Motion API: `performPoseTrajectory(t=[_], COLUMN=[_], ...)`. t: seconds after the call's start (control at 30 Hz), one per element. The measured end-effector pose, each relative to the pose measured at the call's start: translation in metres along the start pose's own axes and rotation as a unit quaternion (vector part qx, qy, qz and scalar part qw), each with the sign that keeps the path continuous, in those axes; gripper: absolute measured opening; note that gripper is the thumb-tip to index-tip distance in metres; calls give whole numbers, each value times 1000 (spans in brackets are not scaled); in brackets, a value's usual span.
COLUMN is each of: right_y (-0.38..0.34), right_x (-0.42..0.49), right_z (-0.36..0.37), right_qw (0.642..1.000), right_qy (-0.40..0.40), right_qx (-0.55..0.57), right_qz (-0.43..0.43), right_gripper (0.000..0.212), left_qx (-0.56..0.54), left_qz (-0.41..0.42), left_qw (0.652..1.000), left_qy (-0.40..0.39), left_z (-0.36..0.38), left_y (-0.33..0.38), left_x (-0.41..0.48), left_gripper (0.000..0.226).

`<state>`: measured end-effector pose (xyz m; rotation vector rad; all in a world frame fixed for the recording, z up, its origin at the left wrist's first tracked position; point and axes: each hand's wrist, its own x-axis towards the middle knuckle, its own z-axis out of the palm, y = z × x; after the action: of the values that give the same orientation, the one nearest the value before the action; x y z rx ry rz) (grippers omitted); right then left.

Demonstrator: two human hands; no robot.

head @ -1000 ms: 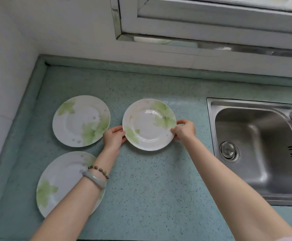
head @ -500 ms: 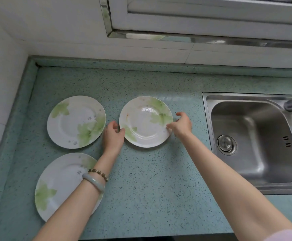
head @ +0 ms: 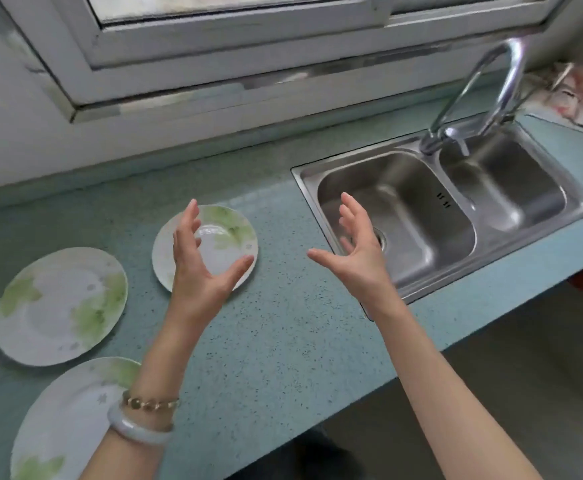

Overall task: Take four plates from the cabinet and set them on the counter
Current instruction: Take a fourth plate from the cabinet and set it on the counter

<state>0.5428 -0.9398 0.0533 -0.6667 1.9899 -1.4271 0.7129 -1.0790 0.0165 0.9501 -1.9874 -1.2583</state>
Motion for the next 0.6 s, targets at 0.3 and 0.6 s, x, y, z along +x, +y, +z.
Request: performPoseTrajectory(t=[0.3, 0.6], right_y=[9, 53], right_x=[-127, -313], right_z=[-140, -244], right_qw=[975, 892], right_qy=[216, 444], right_qx=[51, 85], right_qz=[-21, -19], right_gripper=[103, 97], left_qx=[-105, -159], left_qz=[139, 222], left_qw=[957, 876], left_qy=[-231, -397], left_z=[113, 232], left_y=[106, 197], left_x=[-39, -162], left_gripper=[102, 103])
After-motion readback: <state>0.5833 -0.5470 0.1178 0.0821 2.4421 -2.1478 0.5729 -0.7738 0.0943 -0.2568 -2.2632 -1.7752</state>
